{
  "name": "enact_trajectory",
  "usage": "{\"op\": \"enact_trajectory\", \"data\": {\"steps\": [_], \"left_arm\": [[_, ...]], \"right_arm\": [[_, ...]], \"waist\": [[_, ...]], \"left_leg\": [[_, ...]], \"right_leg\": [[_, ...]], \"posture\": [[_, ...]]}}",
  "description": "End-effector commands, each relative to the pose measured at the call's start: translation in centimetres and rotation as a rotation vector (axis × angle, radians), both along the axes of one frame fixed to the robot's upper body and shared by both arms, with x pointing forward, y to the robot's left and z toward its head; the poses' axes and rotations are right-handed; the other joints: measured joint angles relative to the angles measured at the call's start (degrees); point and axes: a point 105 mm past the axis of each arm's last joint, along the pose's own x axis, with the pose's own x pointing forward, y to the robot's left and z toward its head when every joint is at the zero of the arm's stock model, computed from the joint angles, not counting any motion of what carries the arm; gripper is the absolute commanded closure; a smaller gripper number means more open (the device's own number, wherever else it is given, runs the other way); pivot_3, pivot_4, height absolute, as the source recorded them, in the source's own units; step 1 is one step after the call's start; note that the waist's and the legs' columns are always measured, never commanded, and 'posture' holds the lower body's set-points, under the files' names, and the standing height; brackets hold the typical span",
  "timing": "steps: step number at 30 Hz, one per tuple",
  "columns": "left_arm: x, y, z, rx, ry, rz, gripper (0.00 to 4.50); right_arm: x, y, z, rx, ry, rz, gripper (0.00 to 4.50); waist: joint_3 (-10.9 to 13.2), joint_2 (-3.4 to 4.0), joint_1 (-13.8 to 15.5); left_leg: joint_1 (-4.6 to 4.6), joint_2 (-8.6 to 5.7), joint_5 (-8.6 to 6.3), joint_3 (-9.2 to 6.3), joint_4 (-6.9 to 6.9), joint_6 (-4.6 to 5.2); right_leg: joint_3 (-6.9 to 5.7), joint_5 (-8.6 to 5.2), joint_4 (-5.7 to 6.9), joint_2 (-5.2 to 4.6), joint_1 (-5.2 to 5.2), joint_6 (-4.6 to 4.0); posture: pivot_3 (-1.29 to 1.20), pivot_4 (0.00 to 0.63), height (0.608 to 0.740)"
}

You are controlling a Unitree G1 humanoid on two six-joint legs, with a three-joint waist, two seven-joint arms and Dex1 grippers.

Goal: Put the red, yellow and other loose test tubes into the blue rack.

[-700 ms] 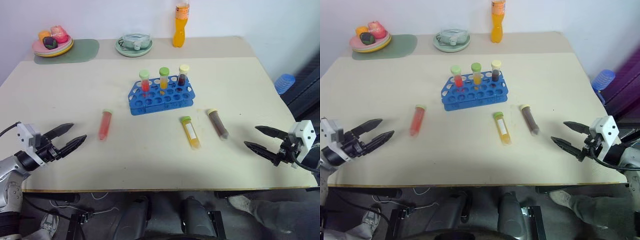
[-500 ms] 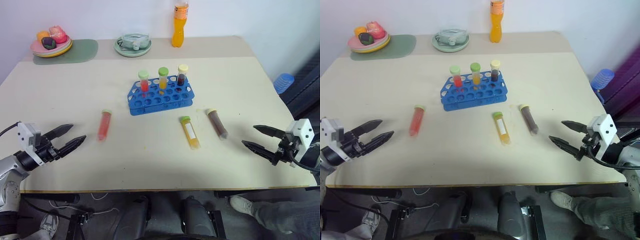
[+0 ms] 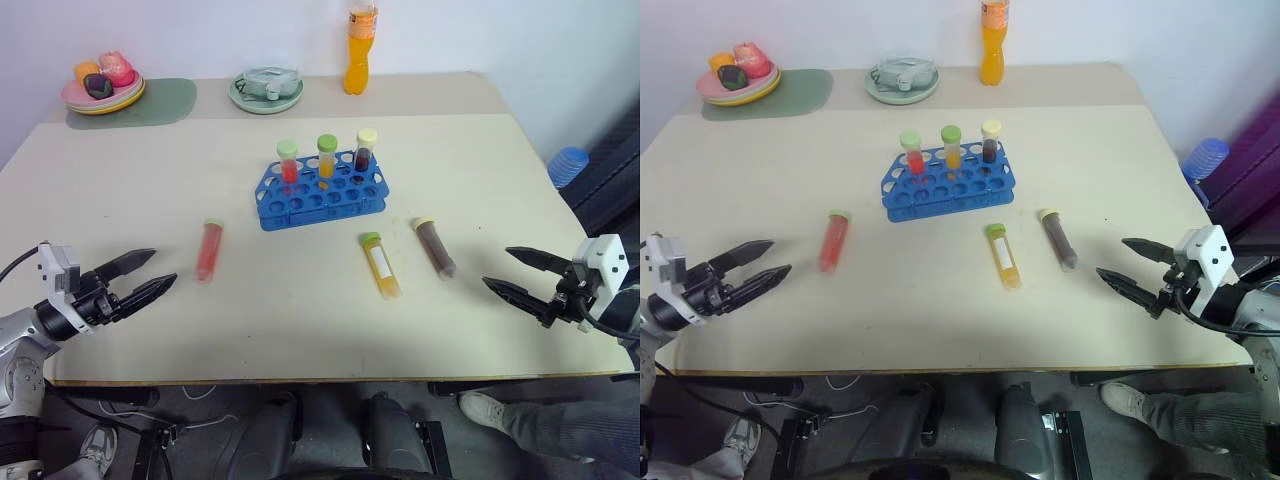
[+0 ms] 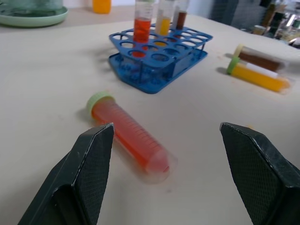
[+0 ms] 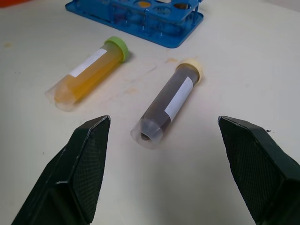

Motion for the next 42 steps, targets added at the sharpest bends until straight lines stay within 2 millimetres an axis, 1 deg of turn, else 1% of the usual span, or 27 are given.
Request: {"op": "enact_trajectory", "data": {"steps": [1, 4, 6, 8, 9, 10, 12, 13, 15, 17, 21, 25, 28, 35, 42], "left_arm": [[-0.3, -1.4, 1.1, 0.013, -0.057, -0.089, 0.81], [-0.4, -2.6, 1.7, 0.021, -0.079, -0.156, 0.81], [-0.5, -3.7, 1.9, 0.038, -0.089, -0.205, 0.81], [-0.5, -4.8, 1.7, 0.075, -0.09, -0.248, 0.81], [-0.5, -5.2, 1.7, 0.087, -0.094, -0.262, 0.81], [-0.4, -5.8, 1.8, 0.086, -0.1, -0.278, 0.81], [-0.3, -6.7, 2.0, 0.077, -0.109, -0.299, 0.81], [-0.3, -7.0, 2.1, 0.078, -0.113, -0.309, 0.81], [-0.3, -7.3, 2.1, 0.086, -0.111, -0.324, 0.81], [-0.3, -7.4, 1.9, 0.098, -0.107, -0.334, 0.81], [-0.3, -7.7, 1.9, 0.095, -0.104, -0.341, 0.81], [-0.4, -7.9, 1.8, 0.093, -0.104, -0.342, 0.81], [-0.5, -8.0, 1.7, 0.091, -0.103, -0.335, 0.81], [-1.0, -8.2, 1.3, 0.081, -0.089, -0.313, 0.81], [-1.3, -8.2, 1.1, 0.082, -0.067, -0.313, 0.81]], "right_arm": [[0.6, 0.7, 1.7, 0.013, -0.056, 0.013, 0.71], [1.6, 1.3, 2.4, 0.041, -0.029, -0.007, 0.71], [2.9, 1.8, 3.7, 0.07, -0.057, -0.048, 0.71], [4.2, 2.3, 4.9, 0.071, -0.083, -0.107, 0.71], [4.9, 2.1, 5.0, 0.045, -0.079, -0.171, 0.71], [6.0, 1.5, 5.0, -0.03, -0.071, -0.29, 0.71], [7.2, 1.1, 5.2, -0.179, -0.062, -0.426, 0.71], [7.6, 1.4, 5.1, -0.21, -0.031, -0.44, 0.71], [8.5, 2.7, 5.0, -0.157, 0.097, -0.418, 0.71], [9.4, 3.5, 4.9, -0.096, 0.242, -0.437, 0.71], [10.9, 4.9, 5.2, -0.014, 0.395, -0.47, 0.71], [11.2, 6.2, 5.0, 0.023, 0.519, -0.463, 0.71], [11.1, 7.0, 4.4, 0.003, 0.561, -0.449, 0.71], [11.0, 7.5, 2.4, -0.034, 0.618, -0.448, 0.71], [11.5, 8.0, 1.6, -0.052, 0.633, -0.426, 0.71]], "waist": [[0.0, 0.0, -0.04], [0.0, 0.01, 0.04], [0.0, 0.02, -0.11], [0.0, 0.04, -0.24], [0.0, 0.06, -0.17], [0.0, 0.06, -0.14], [0.0, 0.06, -0.04], [0.0, 0.06, 0.0], [0.02, 0.08, -0.02], [0.02, 0.09, -0.27], [0.03, 0.1, -0.29], [0.03, 0.1, -0.05], [0.03, 0.1, -0.04], [0.03, 0.11, -0.51], [0.03, 0.11, -0.38]], "left_leg": [[0.0, 0.0, 0.0, 0.0, 0.0, 0.0], [0.0, 0.0, 0.0, 0.0, 0.01, 0.0], [0.0, 0.01, 0.0, -0.01, 0.01, 0.0], [-0.01, 0.01, 0.0, 0.0, 0.01, 0.0], [-0.01, 0.02, 0.0, 0.0, 0.01, 0.0], [-0.01, 0.02, 0.0, 0.0, 0.0, -0.01], [-0.04, 0.01, 0.01, -0.01, -0.02, -0.01], [-0.08, 0.0, 0.01, -0.01, -0.02, -0.02], [-0.11, -0.01, 0.01, 0.0, -0.02, -0.02], [-0.12, 0.0, 0.02, 0.0, -0.03, -0.01], [-0.11, 0.01, 0.02, 0.02, -0.1, -0.01], [-0.12, -0.01, 0.02, 0.02, -0.18, -0.02], [-0.13, -0.03, 0.02, 0.02, -0.22, -0.02], [-0.12, -0.01, 0.03, 0.05, -0.23, -0.03], [-0.12, -0.01, 0.03, 0.08, -0.22, -0.02]], "right_leg": [[0.0, 0.0, 0.0, 0.0, 0.0, 0.0], [0.0, 0.0, 0.0, 0.0, 0.0, -0.01], [0.0, 0.01, 0.0, 0.0, 0.0, -0.01], [0.01, 0.01, 0.0, -0.02, -0.03, -0.02], [0.01, 0.02, 0.0, -0.03, -0.04, -0.03], [0.01, 0.02, 0.0, -0.02, -0.04, -0.03], [0.01, 0.02, 0.0, -0.02, -0.1, -0.03], [0.01, 0.02, 0.0, -0.01, -0.16, -0.03], [0.01, 0.02, -0.01, -0.02, -0.17, -0.03], [0.01, 0.02, -0.01, -0.01, -0.17, -0.04], [0.02, 0.04, -0.02, 0.0, -0.18, -0.06], [0.01, 0.04, -0.1, 0.0, -0.19, -0.05], [0.01, 0.04, -0.19, -0.01, -0.19, -0.05], [0.02, 0.05, -0.1, 0.02, -0.24, -0.04], [0.02, 0.05, -0.11, 0.02, -0.24, -0.04]], "posture": [[0.0, 0.15, 0.74], [0.0, 0.15, 0.74], [0.0, 0.15, 0.74], [0.0, 0.15, 0.74], [0.0, 0.15, 0.74], [0.0, 0.15, 0.74], [0.0, 0.15, 0.74], [0.0, 0.15, 0.74], [0.0, 0.15, 0.74], [0.0, 0.15, 0.74], [0.0, 0.15, 0.74], [0.0, 0.15, 0.74], [0.0, 0.15, 0.74], [0.0, 0.15, 0.74], [0.0, 0.15, 0.74]]}}
